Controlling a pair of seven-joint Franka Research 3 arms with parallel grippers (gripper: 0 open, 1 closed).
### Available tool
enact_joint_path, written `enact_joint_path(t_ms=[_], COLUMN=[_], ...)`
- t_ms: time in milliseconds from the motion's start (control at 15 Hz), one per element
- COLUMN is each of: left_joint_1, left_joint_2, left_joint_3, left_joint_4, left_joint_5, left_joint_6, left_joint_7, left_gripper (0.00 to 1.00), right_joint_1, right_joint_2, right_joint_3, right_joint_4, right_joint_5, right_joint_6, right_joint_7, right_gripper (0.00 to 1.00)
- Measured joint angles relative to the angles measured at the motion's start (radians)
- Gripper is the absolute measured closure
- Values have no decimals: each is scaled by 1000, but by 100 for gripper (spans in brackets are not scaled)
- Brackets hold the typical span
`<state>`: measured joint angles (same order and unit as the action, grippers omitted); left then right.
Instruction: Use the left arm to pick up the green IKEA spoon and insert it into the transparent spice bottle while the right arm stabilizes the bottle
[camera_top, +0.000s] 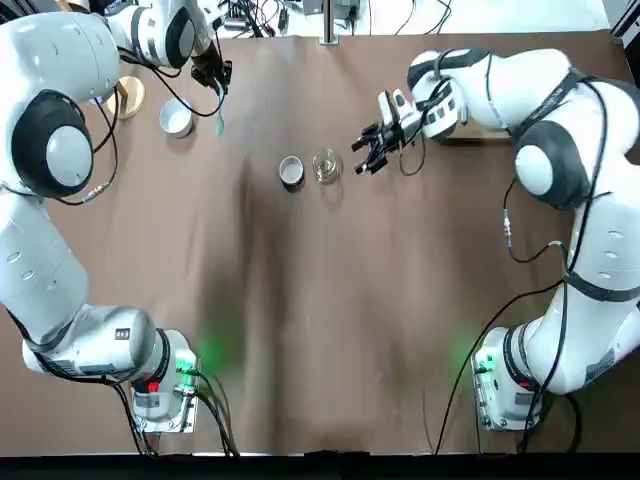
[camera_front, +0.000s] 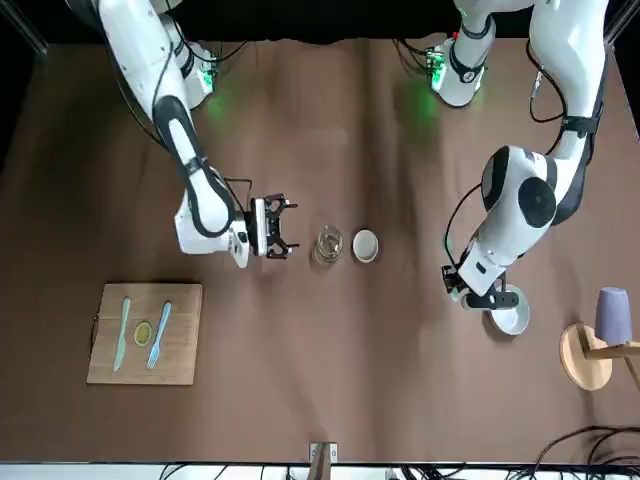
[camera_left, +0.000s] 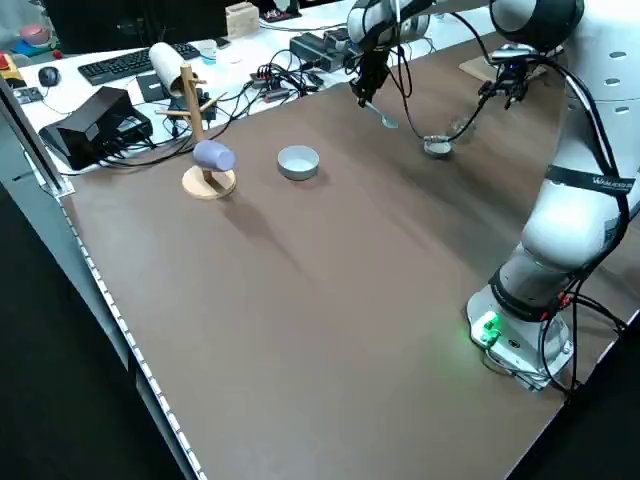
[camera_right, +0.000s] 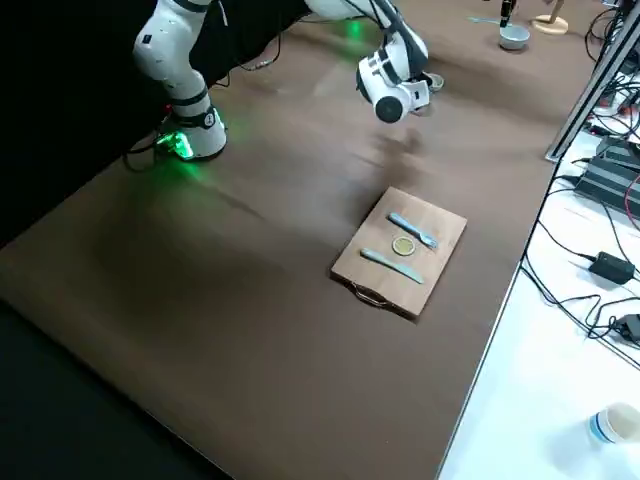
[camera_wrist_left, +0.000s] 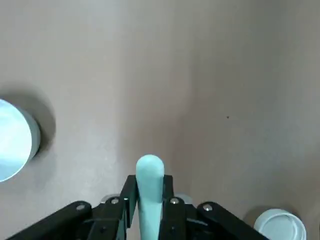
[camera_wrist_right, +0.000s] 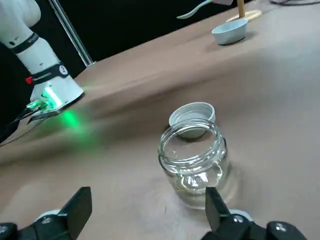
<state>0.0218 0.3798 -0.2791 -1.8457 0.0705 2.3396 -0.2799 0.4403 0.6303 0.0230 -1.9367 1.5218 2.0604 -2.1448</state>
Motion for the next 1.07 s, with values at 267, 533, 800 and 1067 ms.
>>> enact_joint_path(t_ms=[267,533,800,1067], left_joint_1=[-7,-9,0,8], left_joint_2=[32,42,43,44], left_joint_3=[-20,-39,-68,-96], left_joint_4=[31,54,84,128], left_joint_5=[4,5,2,-49], left_joint_6=[0,0,0,-7], left_joint_7=[21,44,156,243], left_gripper=[75,75,75,75], right_joint_1=[25,22,43,62], right_joint_2=[68,70,79,101], right_joint_3=[-3,-10,-6,-6], right_joint_4=[3,13,42,91], right_joint_5=[108,111,114,113], right_joint_6=[7,77,129,129], right_joint_7=[-116,-119,-119,-188], right_gripper=[0,0,0,0])
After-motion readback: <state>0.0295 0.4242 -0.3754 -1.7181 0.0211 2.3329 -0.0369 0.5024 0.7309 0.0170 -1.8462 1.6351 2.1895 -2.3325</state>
